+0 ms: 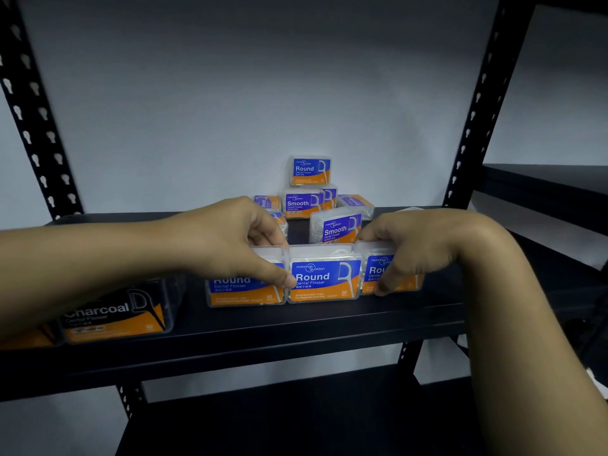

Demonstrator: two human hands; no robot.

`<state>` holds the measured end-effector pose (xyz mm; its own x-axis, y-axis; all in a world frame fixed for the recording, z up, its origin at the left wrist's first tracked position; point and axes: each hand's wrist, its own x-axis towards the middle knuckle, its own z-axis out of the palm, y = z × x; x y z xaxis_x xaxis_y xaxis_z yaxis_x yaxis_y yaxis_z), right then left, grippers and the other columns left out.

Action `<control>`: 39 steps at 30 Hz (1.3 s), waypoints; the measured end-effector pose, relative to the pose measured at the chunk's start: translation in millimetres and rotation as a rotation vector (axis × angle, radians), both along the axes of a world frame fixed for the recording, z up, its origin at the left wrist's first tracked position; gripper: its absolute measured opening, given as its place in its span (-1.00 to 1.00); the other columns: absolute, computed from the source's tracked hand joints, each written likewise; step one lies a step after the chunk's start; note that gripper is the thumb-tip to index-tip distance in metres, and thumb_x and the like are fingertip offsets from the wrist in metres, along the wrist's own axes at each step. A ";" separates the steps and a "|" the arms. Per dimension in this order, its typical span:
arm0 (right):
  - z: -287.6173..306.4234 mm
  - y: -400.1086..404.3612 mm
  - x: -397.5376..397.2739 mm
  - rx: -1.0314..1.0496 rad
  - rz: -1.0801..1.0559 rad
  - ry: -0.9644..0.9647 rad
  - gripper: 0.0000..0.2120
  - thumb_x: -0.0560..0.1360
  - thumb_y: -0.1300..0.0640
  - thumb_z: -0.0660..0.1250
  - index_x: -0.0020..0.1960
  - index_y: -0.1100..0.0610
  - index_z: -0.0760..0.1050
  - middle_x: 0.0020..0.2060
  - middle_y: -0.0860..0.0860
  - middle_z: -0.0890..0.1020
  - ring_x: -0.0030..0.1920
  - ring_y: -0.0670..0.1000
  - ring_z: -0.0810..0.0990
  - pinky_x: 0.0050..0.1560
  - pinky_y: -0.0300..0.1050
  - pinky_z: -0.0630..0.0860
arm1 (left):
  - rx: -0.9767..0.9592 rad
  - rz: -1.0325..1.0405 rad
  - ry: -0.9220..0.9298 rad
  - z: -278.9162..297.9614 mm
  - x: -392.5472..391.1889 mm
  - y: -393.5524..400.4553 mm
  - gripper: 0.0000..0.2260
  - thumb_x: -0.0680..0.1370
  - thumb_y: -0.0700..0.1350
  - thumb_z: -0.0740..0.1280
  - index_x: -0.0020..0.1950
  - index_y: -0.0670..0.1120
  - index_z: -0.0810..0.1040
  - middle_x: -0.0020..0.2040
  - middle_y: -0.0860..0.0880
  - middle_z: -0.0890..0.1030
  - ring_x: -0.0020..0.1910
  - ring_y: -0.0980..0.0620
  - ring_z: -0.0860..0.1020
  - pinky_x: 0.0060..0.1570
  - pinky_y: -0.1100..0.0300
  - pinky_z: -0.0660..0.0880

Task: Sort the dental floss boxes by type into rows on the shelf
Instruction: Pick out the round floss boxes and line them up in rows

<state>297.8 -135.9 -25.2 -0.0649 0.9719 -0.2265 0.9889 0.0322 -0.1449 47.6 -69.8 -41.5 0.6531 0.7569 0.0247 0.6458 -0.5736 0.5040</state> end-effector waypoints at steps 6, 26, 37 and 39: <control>-0.2 0.3 1.6 -0.005 0.011 0.016 -0.54 0.36 0.01 0.62 0.21 -0.10 0.58 0.10 -0.14 0.68 0.08 -0.09 0.65 0.21 0.01 0.60 | 0.040 0.023 -0.008 -2.1 -0.9 -1.2 -0.62 0.26 0.20 0.61 -0.02 0.05 0.72 -0.08 0.14 0.75 -0.07 0.16 0.71 0.07 0.01 0.66; 11.7 -0.3 9.4 0.002 0.030 0.157 -0.34 0.18 -0.26 0.64 0.24 -0.27 0.54 0.12 -0.17 0.65 0.11 -0.09 0.65 0.21 -0.04 0.59 | 0.081 -0.047 -0.196 36.0 -9.6 6.2 -0.54 0.30 0.31 0.48 -0.01 0.00 0.73 -0.06 0.02 0.75 -0.01 0.01 0.70 0.10 -0.09 0.64; 27.1 21.0 -30.7 -0.018 0.228 0.143 -0.48 0.31 -0.26 0.54 0.23 -0.17 0.59 0.06 -0.22 0.71 0.05 -0.14 0.70 0.19 -0.02 0.62 | 0.124 0.049 0.118 22.9 -28.4 75.9 -0.61 0.37 0.08 0.60 0.14 0.05 0.66 0.02 0.14 0.72 0.00 0.08 0.69 0.08 0.09 0.64; 22.3 27.7 -40.9 -0.009 0.259 0.150 -0.46 0.33 -0.25 0.54 0.27 -0.16 0.58 0.06 -0.21 0.71 0.03 -0.15 0.71 0.15 -0.07 0.64 | 0.122 0.048 0.134 17.9 -26.8 78.5 -0.63 0.38 0.06 0.60 0.14 0.03 0.65 0.00 0.13 0.72 -0.05 0.09 0.69 0.09 0.05 0.64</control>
